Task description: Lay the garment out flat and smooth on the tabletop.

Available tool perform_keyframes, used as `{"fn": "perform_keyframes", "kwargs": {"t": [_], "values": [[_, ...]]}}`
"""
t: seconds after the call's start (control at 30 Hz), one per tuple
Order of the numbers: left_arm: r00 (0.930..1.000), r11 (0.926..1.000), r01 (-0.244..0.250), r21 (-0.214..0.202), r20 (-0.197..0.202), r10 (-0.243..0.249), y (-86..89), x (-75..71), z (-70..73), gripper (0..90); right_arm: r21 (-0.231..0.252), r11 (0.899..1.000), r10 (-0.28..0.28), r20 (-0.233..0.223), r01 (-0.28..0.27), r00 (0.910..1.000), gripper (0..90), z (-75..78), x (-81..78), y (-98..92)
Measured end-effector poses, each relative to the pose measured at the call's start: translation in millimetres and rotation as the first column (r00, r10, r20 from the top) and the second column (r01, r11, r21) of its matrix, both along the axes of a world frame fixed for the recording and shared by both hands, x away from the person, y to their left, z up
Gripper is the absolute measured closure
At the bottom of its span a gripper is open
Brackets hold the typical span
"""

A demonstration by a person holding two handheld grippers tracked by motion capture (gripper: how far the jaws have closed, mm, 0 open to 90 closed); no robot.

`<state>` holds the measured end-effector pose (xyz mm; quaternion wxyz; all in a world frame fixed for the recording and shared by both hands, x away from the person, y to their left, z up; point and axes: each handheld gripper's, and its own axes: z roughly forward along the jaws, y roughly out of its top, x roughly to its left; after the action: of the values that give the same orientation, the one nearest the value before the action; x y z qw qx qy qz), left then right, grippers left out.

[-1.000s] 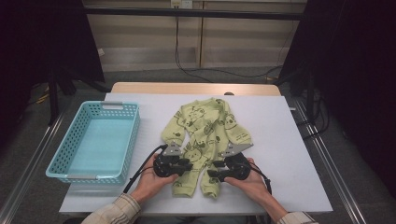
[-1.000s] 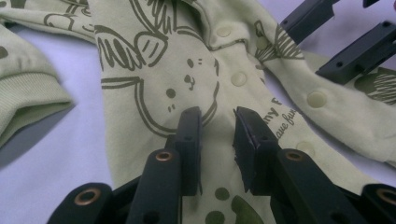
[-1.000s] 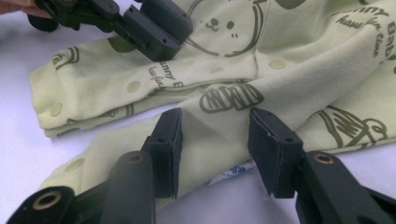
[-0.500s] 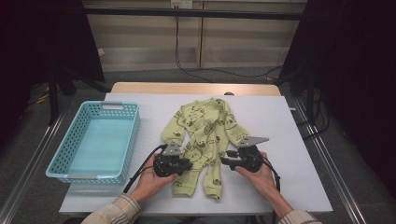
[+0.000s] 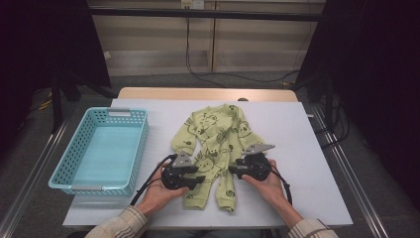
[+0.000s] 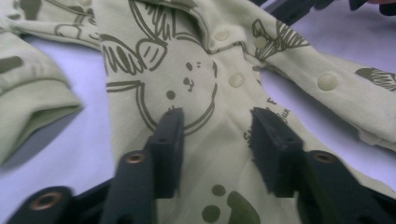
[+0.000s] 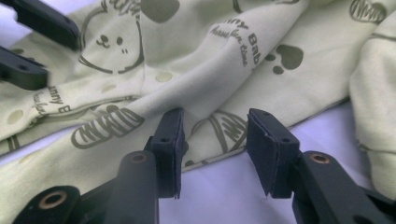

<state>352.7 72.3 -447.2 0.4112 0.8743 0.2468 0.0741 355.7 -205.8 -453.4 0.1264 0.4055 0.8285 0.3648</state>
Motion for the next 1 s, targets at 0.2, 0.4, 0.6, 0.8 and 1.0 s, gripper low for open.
{"fn": "perform_keyframes", "kwargs": {"t": [0.2, 0.4, 0.6, 0.8, 1.0], "values": [[0.9992, 0.9989, -0.039, 0.027, 0.005, 0.039, 4.3, -10.1, -1.0, 21.0, -0.042, 0.999, 0.016, 0.029, -0.015, 0.9994, 58.8, -0.3, -1.1, 4.4], [0.9973, 0.9965, -0.072, 0.042, -0.011, 0.073, 9.3, -12.3, -5.4, 14.4, -0.038, 0.999, 0.011, 0.016, -0.011, 0.9998, 85.4, 2.1, 0.8, 0.8], [0.9943, 0.9924, -0.106, 0.062, 0.002, 0.107, 13.6, -6.2, -8.4, 25.2, 0.004, 1.000, -0.008, 0.032, 0.008, 0.9994, 90.0, 14.8, 0.1, -15.2], [0.9934, 0.9918, -0.114, 0.059, -0.005, 0.114, 13.9, -6.0, -8.5, 27.1, 0.056, 0.998, -0.013, 0.026, 0.011, 0.9996, 87.0, 18.2, -1.7, -30.1], [0.9890, 0.9880, -0.148, 0.043, 0.010, 0.148, 16.1, -1.5, -10.6, 21.7, 0.026, 1.000, 0.010, -0.013, -0.009, 0.9999, 61.6, 5.3, -0.1, -14.9]]}}
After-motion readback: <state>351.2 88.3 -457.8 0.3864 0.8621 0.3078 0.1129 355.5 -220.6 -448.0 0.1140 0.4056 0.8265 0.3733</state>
